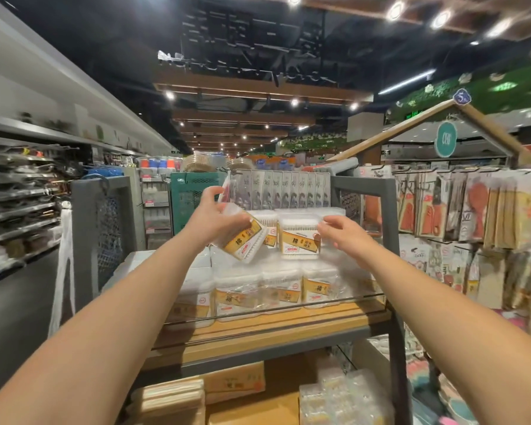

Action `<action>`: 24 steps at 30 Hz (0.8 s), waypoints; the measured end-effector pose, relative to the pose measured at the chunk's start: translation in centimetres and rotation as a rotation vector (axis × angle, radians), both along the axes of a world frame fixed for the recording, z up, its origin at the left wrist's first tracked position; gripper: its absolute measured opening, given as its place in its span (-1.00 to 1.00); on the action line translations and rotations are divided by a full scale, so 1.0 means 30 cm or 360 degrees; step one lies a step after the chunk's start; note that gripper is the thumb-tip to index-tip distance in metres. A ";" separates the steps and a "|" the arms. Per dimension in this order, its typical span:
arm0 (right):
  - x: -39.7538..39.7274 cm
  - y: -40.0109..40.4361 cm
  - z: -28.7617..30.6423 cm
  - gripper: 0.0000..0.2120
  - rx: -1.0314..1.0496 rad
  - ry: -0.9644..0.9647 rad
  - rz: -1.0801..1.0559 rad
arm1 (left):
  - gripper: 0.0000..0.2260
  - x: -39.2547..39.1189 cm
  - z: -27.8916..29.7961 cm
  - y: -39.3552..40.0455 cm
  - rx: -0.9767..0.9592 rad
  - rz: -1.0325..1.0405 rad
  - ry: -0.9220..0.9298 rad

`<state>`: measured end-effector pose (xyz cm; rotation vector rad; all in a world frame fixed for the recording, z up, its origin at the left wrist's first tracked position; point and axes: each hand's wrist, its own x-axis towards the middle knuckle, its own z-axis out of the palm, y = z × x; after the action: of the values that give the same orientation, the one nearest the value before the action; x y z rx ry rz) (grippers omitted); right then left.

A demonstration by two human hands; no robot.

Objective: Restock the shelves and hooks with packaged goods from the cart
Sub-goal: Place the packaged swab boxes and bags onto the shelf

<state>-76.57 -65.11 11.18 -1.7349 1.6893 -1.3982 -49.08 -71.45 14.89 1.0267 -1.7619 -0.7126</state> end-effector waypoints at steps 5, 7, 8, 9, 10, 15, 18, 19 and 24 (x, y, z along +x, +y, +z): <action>0.016 0.021 0.011 -0.47 0.0043 0.0015 0.0023 | -0.21 -0.069 0.053 -0.001 -0.0215 -0.0146 -0.0672; 0.027 0.022 0.000 -0.50 0.0082 0.0021 0.0041 | -0.27 -0.095 0.061 0.007 -0.0261 -0.0144 -0.0825; 0.033 0.022 -0.006 -0.50 0.0098 0.0023 0.0040 | -0.31 -0.103 0.061 0.015 -0.0294 -0.0121 -0.0899; 0.038 0.023 -0.012 -0.49 0.0110 0.0017 0.0031 | -0.34 -0.108 0.056 0.013 -0.0316 -0.0103 -0.0962; 0.043 0.023 -0.016 -0.48 0.0112 0.0021 0.0022 | -0.36 -0.110 0.049 0.022 -0.0334 -0.0098 -0.1013; 0.069 0.030 -0.018 -0.40 0.0108 0.0017 -0.0044 | -0.36 -0.079 -0.022 0.020 -0.0402 -0.0041 -0.0913; 0.079 0.029 -0.010 -0.35 0.0112 -0.0033 -0.0079 | -0.22 -0.052 -0.066 0.021 -0.0370 0.0053 -0.0682; 0.081 0.024 -0.006 -0.36 0.0124 -0.0026 -0.0085 | -0.15 -0.044 -0.078 0.020 -0.0276 0.0047 -0.0567; 0.120 -0.004 0.020 -0.33 0.0212 -0.0027 -0.0140 | 0.04 -0.040 -0.126 -0.012 0.0231 -0.0084 -0.0358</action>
<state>-72.97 -65.21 11.79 -1.5898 1.8257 -1.3009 -50.28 -71.80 11.11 1.2006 -1.9590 -0.7924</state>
